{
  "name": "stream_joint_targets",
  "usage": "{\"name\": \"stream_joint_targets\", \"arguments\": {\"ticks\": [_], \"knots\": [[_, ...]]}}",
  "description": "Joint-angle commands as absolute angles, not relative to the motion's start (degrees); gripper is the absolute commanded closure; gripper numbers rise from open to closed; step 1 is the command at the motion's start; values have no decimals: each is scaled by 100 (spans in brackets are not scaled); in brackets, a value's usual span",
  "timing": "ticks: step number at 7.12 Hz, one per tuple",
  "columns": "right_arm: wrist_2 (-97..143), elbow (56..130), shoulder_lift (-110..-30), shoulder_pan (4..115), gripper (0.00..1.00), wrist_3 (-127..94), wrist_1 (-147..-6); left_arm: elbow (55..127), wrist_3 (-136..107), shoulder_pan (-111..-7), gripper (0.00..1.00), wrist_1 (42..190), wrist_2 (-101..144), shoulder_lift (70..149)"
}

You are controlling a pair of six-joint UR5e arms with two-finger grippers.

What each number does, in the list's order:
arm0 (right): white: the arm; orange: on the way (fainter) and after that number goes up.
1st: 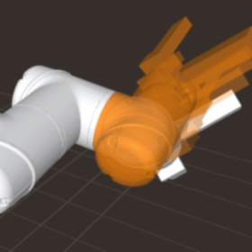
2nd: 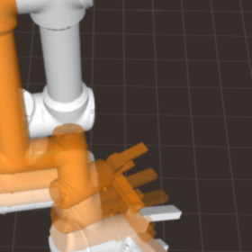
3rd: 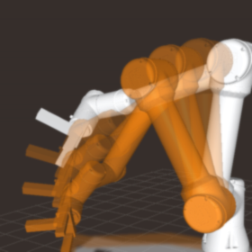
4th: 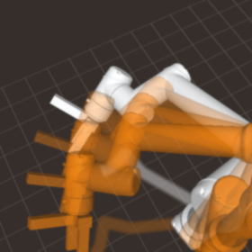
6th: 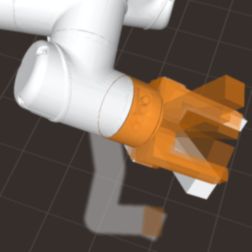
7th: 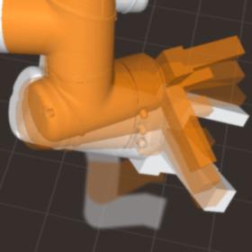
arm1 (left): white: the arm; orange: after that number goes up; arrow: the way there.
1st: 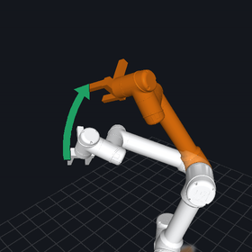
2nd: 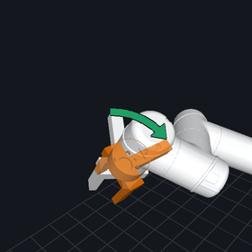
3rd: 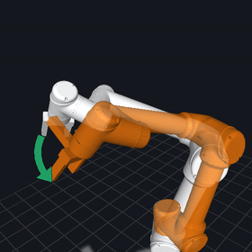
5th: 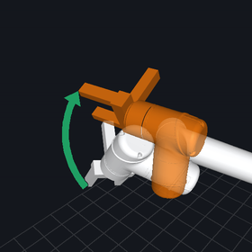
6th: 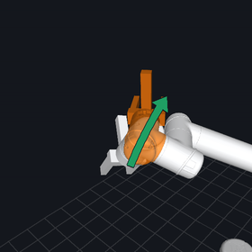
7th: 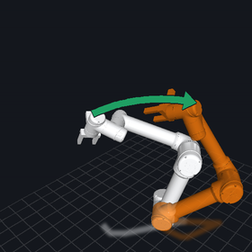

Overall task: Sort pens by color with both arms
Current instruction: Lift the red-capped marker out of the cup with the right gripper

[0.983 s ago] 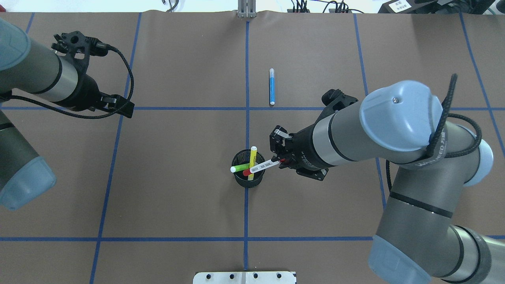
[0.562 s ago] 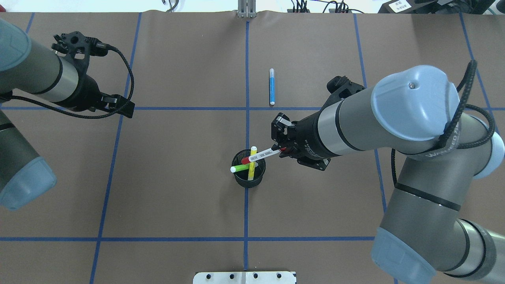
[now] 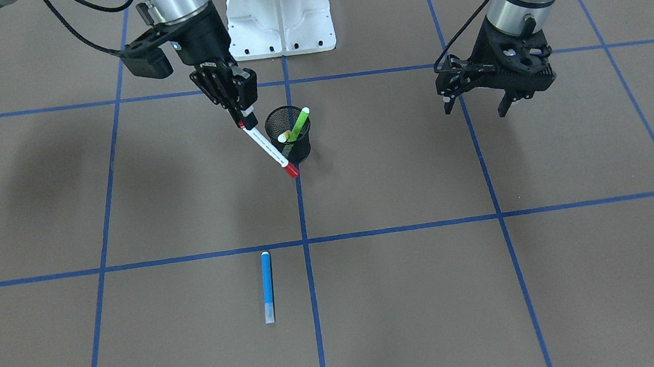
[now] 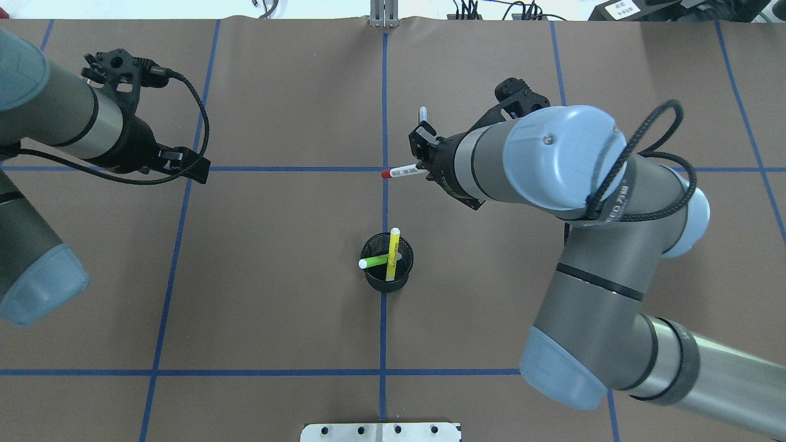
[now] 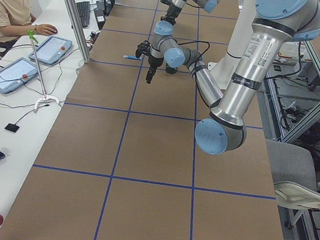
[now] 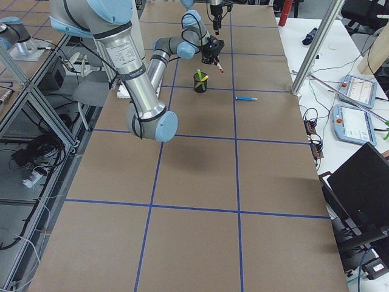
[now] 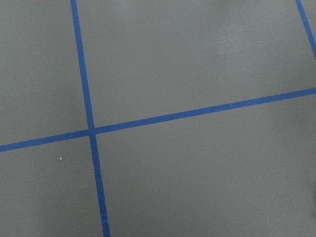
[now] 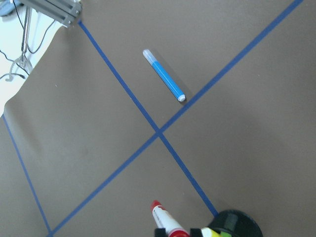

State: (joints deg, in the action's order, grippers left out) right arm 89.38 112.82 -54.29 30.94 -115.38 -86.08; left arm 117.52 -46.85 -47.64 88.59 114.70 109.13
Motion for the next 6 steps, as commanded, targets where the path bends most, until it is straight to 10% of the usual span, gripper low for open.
{"name": "stream_joint_targets", "arguments": {"ticks": [1, 6], "knots": [[8194, 10288, -4959, 3102, 100, -11942, -8247, 11742, -4685, -4755, 0, 8859, 11470, 10925], [6524, 6973, -3210, 3103, 100, -13514, -8077, 11760, -4693, -4755, 0, 8859, 11470, 10934]]}}
